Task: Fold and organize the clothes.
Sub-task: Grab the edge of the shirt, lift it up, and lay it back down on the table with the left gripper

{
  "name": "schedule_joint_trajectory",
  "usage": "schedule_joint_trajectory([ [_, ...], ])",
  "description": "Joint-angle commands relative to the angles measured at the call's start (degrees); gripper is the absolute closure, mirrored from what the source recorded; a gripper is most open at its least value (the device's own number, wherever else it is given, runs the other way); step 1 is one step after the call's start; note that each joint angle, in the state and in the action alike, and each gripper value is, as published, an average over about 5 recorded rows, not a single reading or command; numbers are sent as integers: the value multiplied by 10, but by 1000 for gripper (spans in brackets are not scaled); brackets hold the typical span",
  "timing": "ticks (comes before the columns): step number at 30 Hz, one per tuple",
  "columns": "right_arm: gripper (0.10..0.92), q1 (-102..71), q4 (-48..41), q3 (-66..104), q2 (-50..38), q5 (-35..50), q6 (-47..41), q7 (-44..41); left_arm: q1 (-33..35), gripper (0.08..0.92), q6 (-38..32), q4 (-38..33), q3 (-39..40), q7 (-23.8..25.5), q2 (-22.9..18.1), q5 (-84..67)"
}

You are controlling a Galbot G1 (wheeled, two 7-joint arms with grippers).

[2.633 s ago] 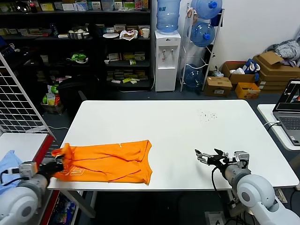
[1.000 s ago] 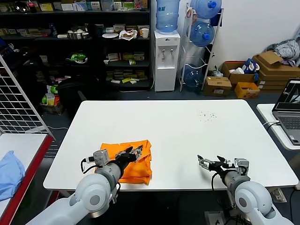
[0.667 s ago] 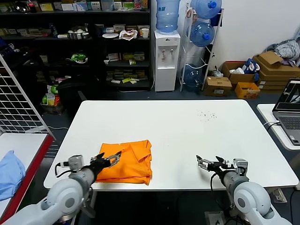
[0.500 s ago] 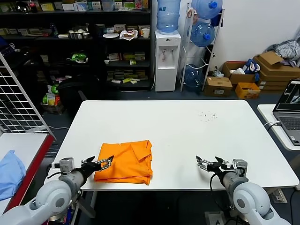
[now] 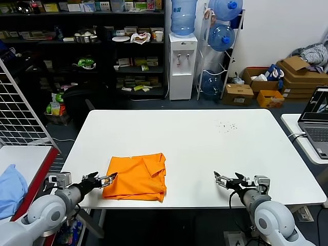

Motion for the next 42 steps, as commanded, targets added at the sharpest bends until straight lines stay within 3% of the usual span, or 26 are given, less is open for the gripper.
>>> schedule_joint_trajectory([
  [1,104,0,0,-1,1,-1,0,0,-15,79,3,29,1,31,-9,2],
  [7,104,-2,2,1,-1,-1,0,0,-24,87,10,27,12,25,-21,2],
  [10,104,-3,3,2,-2,0,0,0,-26,134,11,25,17,23,-24,3],
  [36,104,-2,3,2,-2,0,3,1,1,873,3,-5,-4,12,-32,12],
  [42,104,-1,1,3,-3,0,5,-1,7,908,4,-65,-26,-30,-25,-7],
])
